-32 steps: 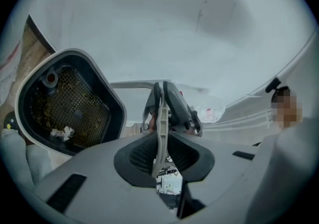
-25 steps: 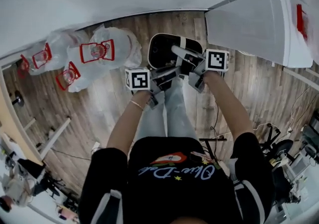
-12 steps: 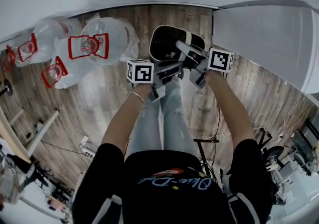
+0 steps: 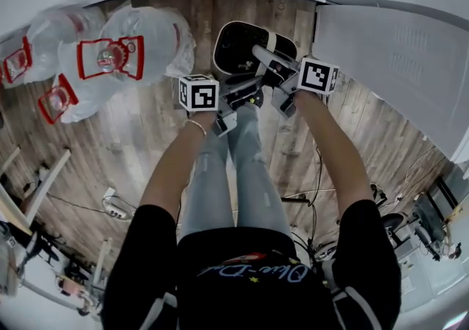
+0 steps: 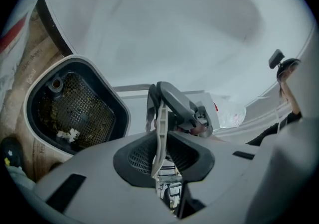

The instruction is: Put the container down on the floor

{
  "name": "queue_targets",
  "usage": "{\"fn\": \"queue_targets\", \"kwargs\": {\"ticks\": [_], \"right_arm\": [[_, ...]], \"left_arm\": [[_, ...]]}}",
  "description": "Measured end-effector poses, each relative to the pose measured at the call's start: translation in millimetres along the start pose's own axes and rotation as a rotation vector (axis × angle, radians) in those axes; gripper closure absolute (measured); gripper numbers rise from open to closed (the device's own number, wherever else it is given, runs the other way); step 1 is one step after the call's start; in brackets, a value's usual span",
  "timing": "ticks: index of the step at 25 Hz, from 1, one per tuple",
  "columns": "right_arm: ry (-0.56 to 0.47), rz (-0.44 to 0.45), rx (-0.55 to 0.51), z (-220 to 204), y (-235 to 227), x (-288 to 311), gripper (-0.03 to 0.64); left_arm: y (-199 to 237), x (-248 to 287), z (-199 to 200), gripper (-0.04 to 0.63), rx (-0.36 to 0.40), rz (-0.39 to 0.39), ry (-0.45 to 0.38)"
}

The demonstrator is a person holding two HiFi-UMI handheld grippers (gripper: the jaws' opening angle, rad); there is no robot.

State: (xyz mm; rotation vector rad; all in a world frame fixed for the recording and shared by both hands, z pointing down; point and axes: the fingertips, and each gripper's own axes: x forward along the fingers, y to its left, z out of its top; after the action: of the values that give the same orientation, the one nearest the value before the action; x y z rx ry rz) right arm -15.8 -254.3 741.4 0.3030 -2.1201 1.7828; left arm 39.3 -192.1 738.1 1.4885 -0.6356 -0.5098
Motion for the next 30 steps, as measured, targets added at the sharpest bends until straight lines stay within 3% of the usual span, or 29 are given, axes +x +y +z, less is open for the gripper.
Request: {"fn": "queue_targets", "kwargs": {"ticks": [6,15,18,25,30], "right_arm": [[0.05,0.006,-0.024,-6.5,-23.1,13.1,0.594],[0.125,-0.065,-0.056,-17.3,-60.9,29.0,0.594],[0.131,-0.086,-0.075,-19.8,-74.3,30.6,0.594],[0.151,-0.137,-0.079,-24.6,-102.8,31.8,0.594],[0.132,-0.157,-0.074,-18.6,-119.4,28.1,0.594]], "left_arm": [[26.5,3.9,-2.5,0.538,-0.012,0.032,-0.047],[64.9,7.7,-3.9,0.537,-0.038,0.101,-0.115],[81.4,10.8,-7.8,0.531,-0.035,0.165,-0.132],[106.5,20.5,-13.8,0.518,-0.069,0.231,-0.155],[115.3,32.6,-12.4,0.515,-0.082,0.226,-0.17]]}}
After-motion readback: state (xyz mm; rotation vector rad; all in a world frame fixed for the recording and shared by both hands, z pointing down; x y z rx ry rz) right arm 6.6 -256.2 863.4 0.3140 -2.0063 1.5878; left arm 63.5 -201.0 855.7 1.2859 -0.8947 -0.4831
